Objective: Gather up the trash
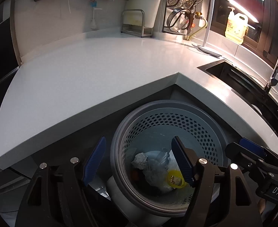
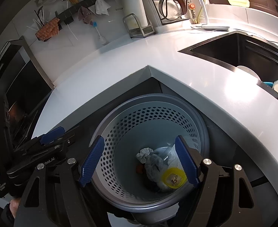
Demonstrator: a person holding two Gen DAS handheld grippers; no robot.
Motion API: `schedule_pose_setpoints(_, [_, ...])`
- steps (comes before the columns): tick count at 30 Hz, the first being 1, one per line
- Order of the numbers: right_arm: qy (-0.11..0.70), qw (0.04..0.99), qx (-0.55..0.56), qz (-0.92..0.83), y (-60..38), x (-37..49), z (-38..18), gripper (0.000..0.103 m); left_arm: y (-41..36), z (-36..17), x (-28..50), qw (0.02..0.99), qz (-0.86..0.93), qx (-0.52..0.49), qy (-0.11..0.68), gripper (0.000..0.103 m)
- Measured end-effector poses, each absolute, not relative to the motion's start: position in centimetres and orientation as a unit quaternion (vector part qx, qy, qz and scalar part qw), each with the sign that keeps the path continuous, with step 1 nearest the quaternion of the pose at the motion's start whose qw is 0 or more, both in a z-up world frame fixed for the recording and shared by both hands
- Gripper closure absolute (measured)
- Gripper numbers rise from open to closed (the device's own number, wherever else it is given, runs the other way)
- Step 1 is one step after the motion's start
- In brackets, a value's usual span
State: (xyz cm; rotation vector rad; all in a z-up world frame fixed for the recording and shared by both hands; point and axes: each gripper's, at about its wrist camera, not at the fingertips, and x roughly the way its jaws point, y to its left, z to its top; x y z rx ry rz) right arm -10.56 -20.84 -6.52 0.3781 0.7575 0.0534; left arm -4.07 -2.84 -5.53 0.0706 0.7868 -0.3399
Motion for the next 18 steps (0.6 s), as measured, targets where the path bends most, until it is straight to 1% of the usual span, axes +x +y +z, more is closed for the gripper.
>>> schedule_pose_setpoints(4, [0.368,0.911,0.185,0.025,-20.6,-11.0,-6.6,0.029,-2.5,-5.3,-4.7,0.911,-0.163,0.035,0.377,0.03])
schedule_pose_setpoints(8, [0.367,0.913,0.178,0.02,-20.2,-11.6,-6.5,0.029,-2.2,-4.9,-5.3,0.914,-0.16,0.035,0.371,0.026])
schedule_pose_setpoints(11, [0.365,0.915,0.172,0.013,-20.0,-12.0,-6.3,0.029,-1.9,-4.6,-5.8,0.917,-0.156,0.038,0.366,0.025])
schedule_pose_setpoints(15, [0.358,0.919,0.164,0.003,-19.8,-12.5,-6.0,0.027,-1.5,-4.2,-6.2,0.92,-0.151,0.039,0.36,0.02])
schedule_pose_setpoints(18, [0.355,0.921,0.158,-0.001,-19.6,-12.7,-5.8,0.026,-1.3,-3.9,-6.5,0.921,-0.148,0.04,0.357,0.017])
